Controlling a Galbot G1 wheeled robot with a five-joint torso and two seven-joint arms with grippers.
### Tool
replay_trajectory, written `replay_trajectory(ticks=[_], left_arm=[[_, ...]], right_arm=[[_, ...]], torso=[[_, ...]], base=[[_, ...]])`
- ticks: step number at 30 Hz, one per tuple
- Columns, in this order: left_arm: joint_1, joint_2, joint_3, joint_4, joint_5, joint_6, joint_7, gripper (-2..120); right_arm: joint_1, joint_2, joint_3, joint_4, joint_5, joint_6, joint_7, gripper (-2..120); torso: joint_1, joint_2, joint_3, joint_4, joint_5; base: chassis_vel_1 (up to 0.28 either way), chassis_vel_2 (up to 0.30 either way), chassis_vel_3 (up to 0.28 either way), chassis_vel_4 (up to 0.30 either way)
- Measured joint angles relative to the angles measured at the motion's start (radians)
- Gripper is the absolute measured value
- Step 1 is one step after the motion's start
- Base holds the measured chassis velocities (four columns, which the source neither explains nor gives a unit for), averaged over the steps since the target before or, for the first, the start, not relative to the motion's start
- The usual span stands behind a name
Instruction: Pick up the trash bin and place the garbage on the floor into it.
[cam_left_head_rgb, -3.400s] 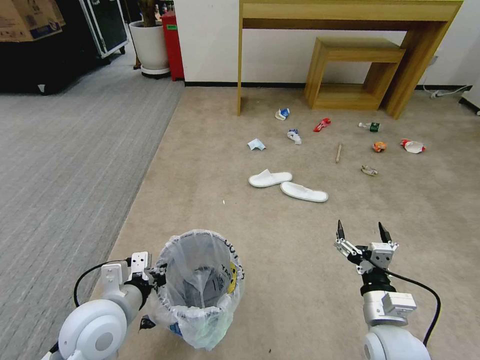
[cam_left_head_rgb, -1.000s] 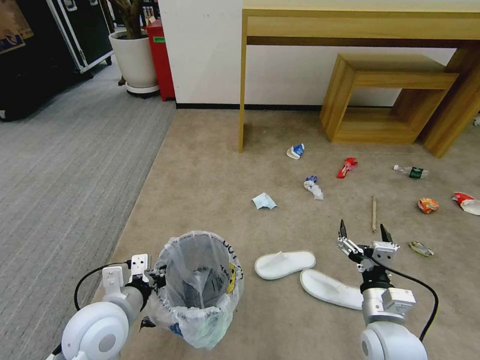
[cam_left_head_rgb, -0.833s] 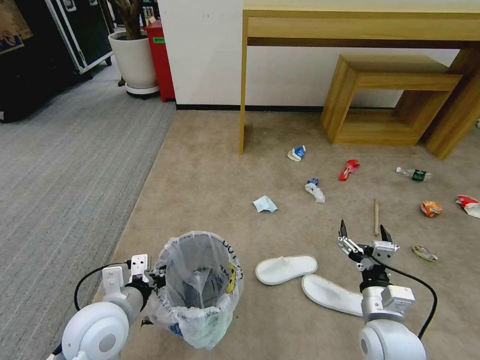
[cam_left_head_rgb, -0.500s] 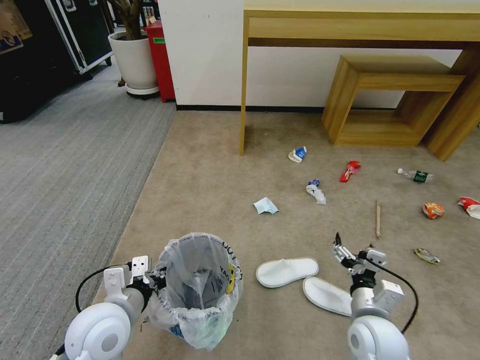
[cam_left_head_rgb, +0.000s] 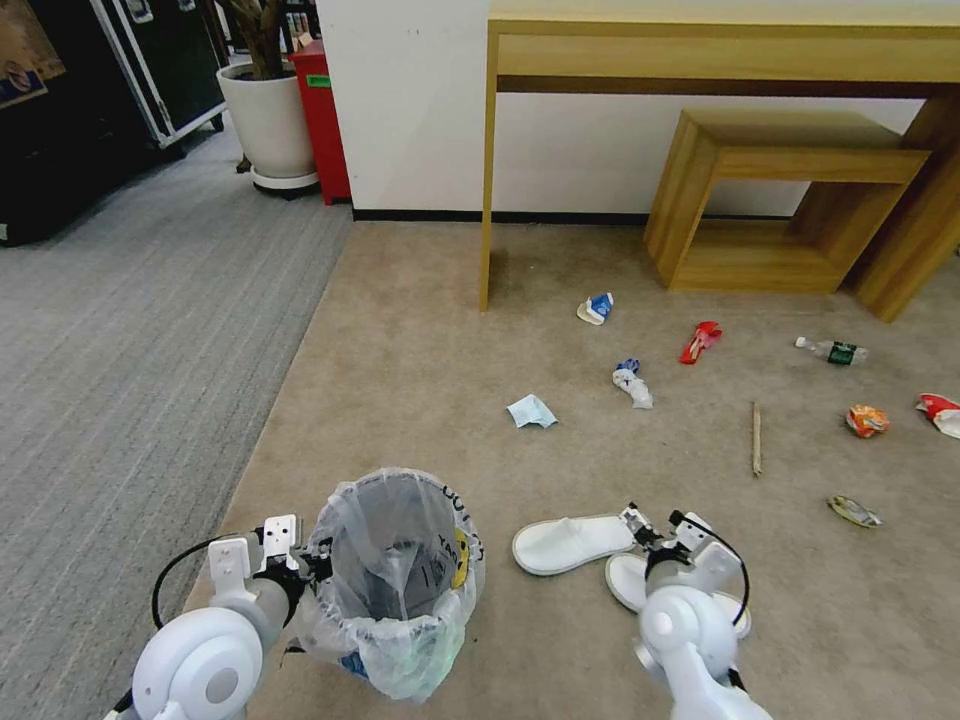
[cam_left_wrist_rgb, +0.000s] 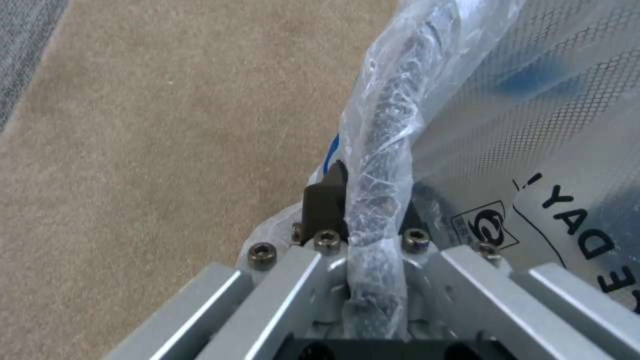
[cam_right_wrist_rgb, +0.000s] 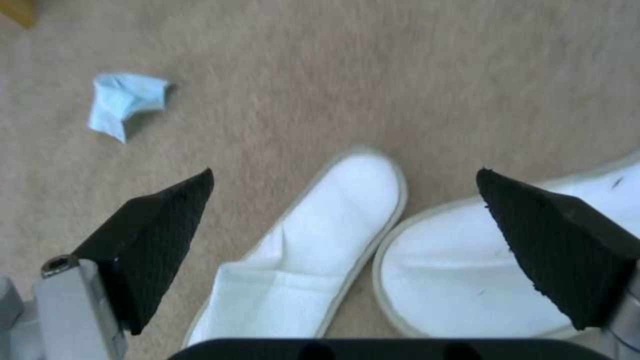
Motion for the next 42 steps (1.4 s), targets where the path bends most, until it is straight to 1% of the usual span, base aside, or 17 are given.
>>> replay_trajectory(ticks=[2,3,6,8,10,12,15,18,24,26,31,34,36,39,42], left_arm=[[0.002,-0.005,0.002,0.004,0.005,-0.002,0.0,0],[0.002,-0.005,0.002,0.004,0.005,-0.002,0.0,0],[0.005,-0.013,0.006,0.005,0.01,-0.004,0.0,0],[0.005,-0.014,0.006,0.005,0.011,-0.005,0.0,0],[0.007,-0.014,0.006,0.008,0.014,-0.01,0.0,0],[0.007,-0.014,0.006,0.01,0.014,-0.011,0.0,0],[0.006,-0.014,0.005,0.016,0.016,-0.015,0.0,0],[0.003,-0.015,0.009,0.021,0.02,-0.018,0.001,0],[-0.004,-0.018,0.014,0.029,0.02,-0.021,0.003,0],[-0.005,-0.017,0.015,0.03,0.02,-0.023,0.005,0],[-0.004,-0.015,0.014,0.03,0.021,-0.028,0.008,0],[0.001,-0.015,0.013,0.03,0.032,-0.034,0.019,0],[0.002,-0.016,0.013,0.03,0.035,-0.034,0.02,0],[0.004,-0.016,0.013,0.031,0.037,-0.035,0.021,0],[0.004,-0.016,0.013,0.031,0.039,-0.035,0.021,0]], right_arm=[[0.042,0.016,-0.01,-0.058,0.003,0.002,0.018,100],[0.042,0.016,-0.01,-0.058,0.003,0.002,0.018,100],[0.099,0.044,-0.026,-0.149,-0.004,0.01,0.03,100],[0.107,0.05,-0.029,-0.168,-0.01,0.013,0.032,100],[0.143,0.08,-0.046,-0.255,-0.046,0.037,0.04,100],[0.148,0.085,-0.049,-0.269,-0.053,0.04,0.04,100],[0.17,0.104,-0.063,-0.332,-0.084,0.06,0.038,100],[0.184,0.105,-0.074,-0.364,-0.102,0.072,0.031,100],[0.198,0.105,-0.098,-0.385,-0.112,0.073,0.022,100],[0.212,0.105,-0.116,-0.426,-0.129,0.079,0.017,100],[0.225,0.104,-0.135,-0.468,-0.15,0.084,0.01,100],[0.246,0.104,-0.148,-0.525,-0.173,0.096,0.001,100],[0.255,0.104,-0.154,-0.543,-0.18,0.1,-0.001,100],[0.264,0.104,-0.163,-0.551,-0.185,0.102,-0.002,100],[0.262,0.103,-0.176,-0.532,-0.191,0.102,-0.001,100]], torso=[[0.0,0.0,0.0,0.0002,-0.0001],[0.0,0.0,0.0,0.0002,-0.0001],[0.0,0.0,0.0,0.0002,-0.0001],[0.0,0.0,0.0,0.0002,-0.0001],[0.0,0.0,0.0,0.0001,0.0001],[0.0,0.0,0.0,0.0002,0.0],[0.0,0.0,0.0,0.0002,0.0002],[0.0,0.0,0.0,0.0001,-0.0001],[0.0,0.0,0.0,0.0001,-0.0001],[0.0,0.0,0.0,0.0001,0.0],[0.0,0.0,0.0,0.0001,0.0],[0.0,0.0,0.0,0.0001,0.0001],[0.0,0.0,0.0,0.0001,0.0],[0.0,0.0,0.0,0.0001,0.0001],[0.0,0.0,0.0,0.0001,0.0]], base=[[0.0,0.0,0.0,0.0],[0.0,0.0,0.0,0.0],[0.0,0.0,0.0,0.0],[0.0,0.0,0.0,0.0],[0.0,0.0,0.0,0.0],[0.0,0.0,0.0,0.0],[0.0,0.0,0.0,0.0],[0.0,0.0,0.0,0.0],[0.0,0.0,0.0,0.0],[0.0,0.0,0.0,0.0],[0.0,0.0,0.0,0.0],[0.0,0.0,0.0,0.0],[0.0,0.0,0.0,0.0],[0.0,0.0,0.0,0.0],[0.0,0.0,0.0,0.0]])
